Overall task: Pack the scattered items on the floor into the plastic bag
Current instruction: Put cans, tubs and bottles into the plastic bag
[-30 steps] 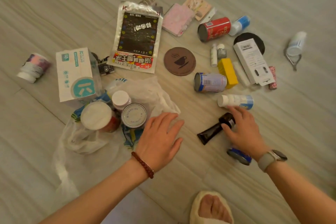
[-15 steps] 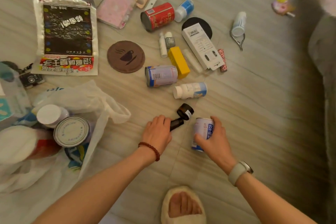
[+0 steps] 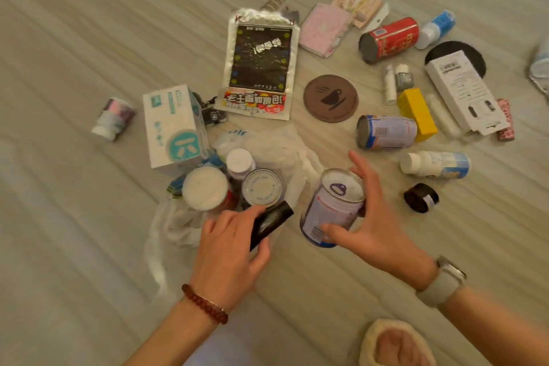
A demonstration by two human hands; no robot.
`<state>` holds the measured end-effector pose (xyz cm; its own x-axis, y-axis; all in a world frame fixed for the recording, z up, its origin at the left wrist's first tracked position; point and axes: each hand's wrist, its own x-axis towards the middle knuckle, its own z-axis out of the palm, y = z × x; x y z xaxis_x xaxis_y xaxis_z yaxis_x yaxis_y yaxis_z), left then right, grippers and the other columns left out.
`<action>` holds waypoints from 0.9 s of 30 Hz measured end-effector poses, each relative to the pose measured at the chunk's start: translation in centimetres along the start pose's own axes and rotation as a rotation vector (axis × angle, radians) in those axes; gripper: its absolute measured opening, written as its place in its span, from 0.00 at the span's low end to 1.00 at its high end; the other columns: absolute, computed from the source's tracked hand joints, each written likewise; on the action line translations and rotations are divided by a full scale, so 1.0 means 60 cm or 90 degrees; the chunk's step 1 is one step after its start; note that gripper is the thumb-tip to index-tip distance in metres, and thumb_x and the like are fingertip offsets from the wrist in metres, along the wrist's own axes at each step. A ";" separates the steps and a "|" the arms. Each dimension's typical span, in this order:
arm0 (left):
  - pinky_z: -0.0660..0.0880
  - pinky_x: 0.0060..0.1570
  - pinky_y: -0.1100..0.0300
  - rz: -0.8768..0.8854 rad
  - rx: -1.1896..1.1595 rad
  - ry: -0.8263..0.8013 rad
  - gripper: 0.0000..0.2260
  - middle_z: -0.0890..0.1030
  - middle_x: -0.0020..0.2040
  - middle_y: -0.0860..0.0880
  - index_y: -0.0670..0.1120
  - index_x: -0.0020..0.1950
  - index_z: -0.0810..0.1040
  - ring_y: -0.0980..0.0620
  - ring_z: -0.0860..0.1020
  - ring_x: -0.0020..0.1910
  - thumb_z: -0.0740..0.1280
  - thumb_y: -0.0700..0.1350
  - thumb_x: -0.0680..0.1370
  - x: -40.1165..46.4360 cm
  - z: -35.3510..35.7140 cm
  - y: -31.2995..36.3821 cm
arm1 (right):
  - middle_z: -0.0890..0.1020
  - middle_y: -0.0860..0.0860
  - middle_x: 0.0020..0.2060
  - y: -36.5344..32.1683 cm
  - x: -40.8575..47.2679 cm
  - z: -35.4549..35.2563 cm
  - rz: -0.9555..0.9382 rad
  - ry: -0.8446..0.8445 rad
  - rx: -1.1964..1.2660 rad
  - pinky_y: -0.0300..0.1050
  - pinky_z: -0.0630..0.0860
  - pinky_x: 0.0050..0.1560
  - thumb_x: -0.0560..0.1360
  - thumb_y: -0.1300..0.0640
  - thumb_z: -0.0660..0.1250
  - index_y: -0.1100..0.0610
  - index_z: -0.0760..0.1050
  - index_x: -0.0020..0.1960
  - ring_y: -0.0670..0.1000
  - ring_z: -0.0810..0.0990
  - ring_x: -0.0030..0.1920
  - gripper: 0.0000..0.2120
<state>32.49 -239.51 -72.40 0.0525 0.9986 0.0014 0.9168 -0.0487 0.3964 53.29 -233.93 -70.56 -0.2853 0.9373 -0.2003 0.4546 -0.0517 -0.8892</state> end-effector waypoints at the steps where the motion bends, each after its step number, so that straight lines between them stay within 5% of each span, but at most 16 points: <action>1: 0.59 0.41 0.63 -0.031 0.022 0.004 0.16 0.81 0.42 0.53 0.49 0.53 0.75 0.56 0.70 0.43 0.59 0.53 0.69 -0.011 -0.009 -0.017 | 0.64 0.35 0.58 -0.010 0.008 0.015 -0.024 -0.012 0.002 0.41 0.72 0.60 0.59 0.54 0.73 0.27 0.48 0.62 0.40 0.70 0.61 0.46; 3: 0.63 0.42 0.61 -0.103 0.080 -0.022 0.15 0.81 0.40 0.54 0.51 0.51 0.76 0.53 0.75 0.43 0.59 0.55 0.69 -0.030 -0.021 -0.048 | 0.63 0.35 0.58 -0.028 0.021 0.045 -0.080 -0.024 0.015 0.40 0.71 0.60 0.59 0.49 0.74 0.35 0.52 0.65 0.39 0.69 0.60 0.43; 6: 0.67 0.39 0.57 -0.172 0.165 -0.056 0.12 0.81 0.38 0.52 0.50 0.46 0.79 0.48 0.78 0.40 0.65 0.54 0.68 -0.050 -0.020 -0.084 | 0.65 0.48 0.59 -0.051 0.038 0.092 -0.197 -0.050 -0.045 0.32 0.67 0.62 0.60 0.45 0.71 0.51 0.60 0.68 0.42 0.66 0.60 0.39; 8: 0.64 0.40 0.56 -0.167 0.212 -0.062 0.11 0.81 0.36 0.51 0.49 0.43 0.80 0.47 0.79 0.37 0.72 0.52 0.65 -0.058 -0.009 -0.098 | 0.64 0.50 0.59 -0.060 0.046 0.117 -0.260 -0.107 -0.095 0.30 0.65 0.63 0.61 0.46 0.71 0.53 0.60 0.67 0.43 0.65 0.60 0.39; 11: 0.57 0.42 0.55 -0.162 0.207 -0.035 0.13 0.82 0.39 0.50 0.50 0.42 0.81 0.46 0.79 0.41 0.76 0.53 0.61 -0.058 0.000 -0.112 | 0.66 0.51 0.61 -0.064 0.049 0.142 -0.350 -0.196 -0.188 0.41 0.68 0.62 0.63 0.47 0.70 0.52 0.59 0.66 0.49 0.67 0.61 0.36; 16: 0.61 0.58 0.48 -0.332 0.092 0.100 0.19 0.73 0.63 0.41 0.47 0.61 0.74 0.43 0.67 0.63 0.68 0.49 0.71 -0.054 -0.009 -0.141 | 0.77 0.56 0.57 -0.039 0.056 0.175 -0.477 -0.211 -0.486 0.45 0.68 0.55 0.64 0.47 0.69 0.58 0.63 0.64 0.55 0.74 0.57 0.32; 19: 0.62 0.66 0.48 -0.537 -0.188 0.018 0.30 0.62 0.72 0.39 0.45 0.73 0.56 0.41 0.62 0.70 0.64 0.51 0.75 -0.041 -0.022 -0.160 | 0.79 0.54 0.55 -0.027 0.063 0.188 -0.485 -0.156 -0.605 0.48 0.70 0.48 0.64 0.47 0.70 0.58 0.65 0.63 0.55 0.78 0.53 0.32; 22: 0.68 0.61 0.52 -0.631 -0.326 -0.040 0.29 0.71 0.66 0.39 0.44 0.73 0.56 0.41 0.70 0.64 0.62 0.53 0.76 -0.033 -0.014 -0.172 | 0.79 0.54 0.55 -0.020 0.063 0.189 -0.488 -0.112 -0.642 0.48 0.65 0.48 0.63 0.46 0.71 0.59 0.67 0.62 0.56 0.78 0.52 0.33; 27: 0.67 0.47 0.60 -0.554 -0.282 0.105 0.15 0.79 0.55 0.42 0.41 0.61 0.73 0.45 0.75 0.50 0.61 0.48 0.78 -0.034 -0.010 -0.153 | 0.79 0.57 0.54 0.000 0.053 0.168 -0.471 -0.082 -0.651 0.50 0.74 0.48 0.61 0.50 0.74 0.60 0.66 0.63 0.58 0.78 0.50 0.35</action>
<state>23.74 -241.06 -75.49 -0.6562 0.6746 -0.3381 0.3772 0.6813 0.6273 43.87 -234.45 -75.32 -0.8020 0.5856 0.1175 0.5780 0.8106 -0.0942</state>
